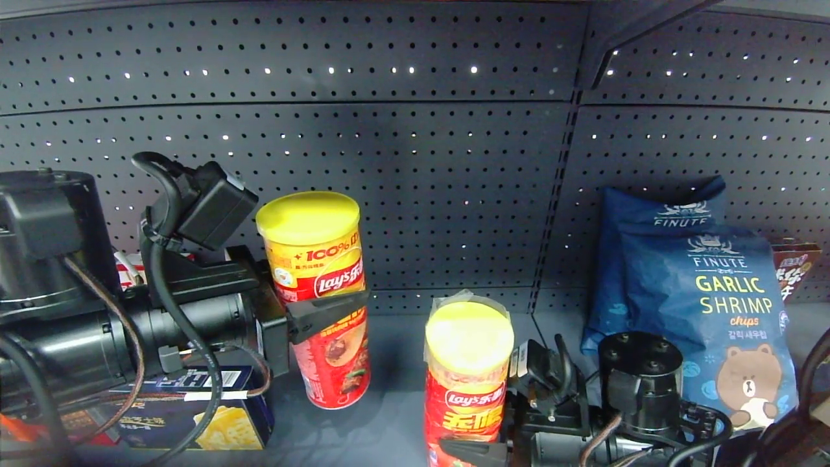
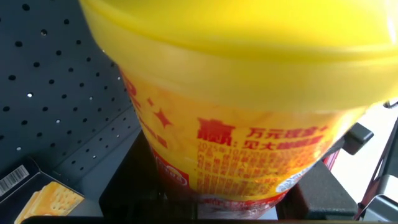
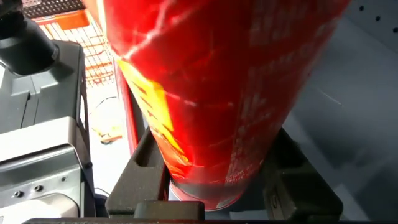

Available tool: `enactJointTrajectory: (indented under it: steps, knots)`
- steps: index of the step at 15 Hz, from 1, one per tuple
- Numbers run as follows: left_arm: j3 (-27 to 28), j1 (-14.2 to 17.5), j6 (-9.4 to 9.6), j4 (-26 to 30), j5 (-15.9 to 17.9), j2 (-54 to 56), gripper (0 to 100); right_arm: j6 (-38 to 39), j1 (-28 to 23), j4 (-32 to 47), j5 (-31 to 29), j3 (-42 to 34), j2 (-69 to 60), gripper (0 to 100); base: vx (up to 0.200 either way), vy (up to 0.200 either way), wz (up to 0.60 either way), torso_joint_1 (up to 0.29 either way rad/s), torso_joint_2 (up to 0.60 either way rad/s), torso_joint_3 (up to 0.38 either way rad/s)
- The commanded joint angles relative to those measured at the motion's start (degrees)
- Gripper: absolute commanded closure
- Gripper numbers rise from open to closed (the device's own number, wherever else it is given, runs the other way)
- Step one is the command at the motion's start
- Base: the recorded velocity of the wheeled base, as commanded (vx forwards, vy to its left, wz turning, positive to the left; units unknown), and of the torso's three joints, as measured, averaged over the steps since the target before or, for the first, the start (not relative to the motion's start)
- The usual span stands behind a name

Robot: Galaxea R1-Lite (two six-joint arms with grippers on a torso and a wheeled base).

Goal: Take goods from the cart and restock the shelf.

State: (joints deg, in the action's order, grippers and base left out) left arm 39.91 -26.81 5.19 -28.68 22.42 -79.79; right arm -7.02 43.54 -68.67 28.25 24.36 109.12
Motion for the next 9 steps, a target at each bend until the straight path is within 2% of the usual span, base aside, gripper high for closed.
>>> enactJointTrajectory:
  steps: [1, 5, 9]
  knots:
    - [-0.01, 0.00, -0.01, -0.06, -0.01, -0.02, 100, -0.01, -0.04, 0.03, -0.03, -0.10, 0.22, 0, 0.000, 0.000, 0.00, 0.000, 0.00, 0.000]
    - [-0.01, 0.00, -0.01, -0.06, -0.01, 0.16, 100, -0.19, -0.21, -0.15, -0.21, -1.33, -0.84, 0, 0.000, 0.000, 0.00, 0.000, 0.00, 0.000]
    - [-1.50, -0.18, 0.08, 0.03, -0.01, 1.48, 100, -0.19, -1.27, -0.32, -0.38, -5.64, -9.01, 0, 0.000, 0.000, 0.00, 0.000, 0.00, 0.000]
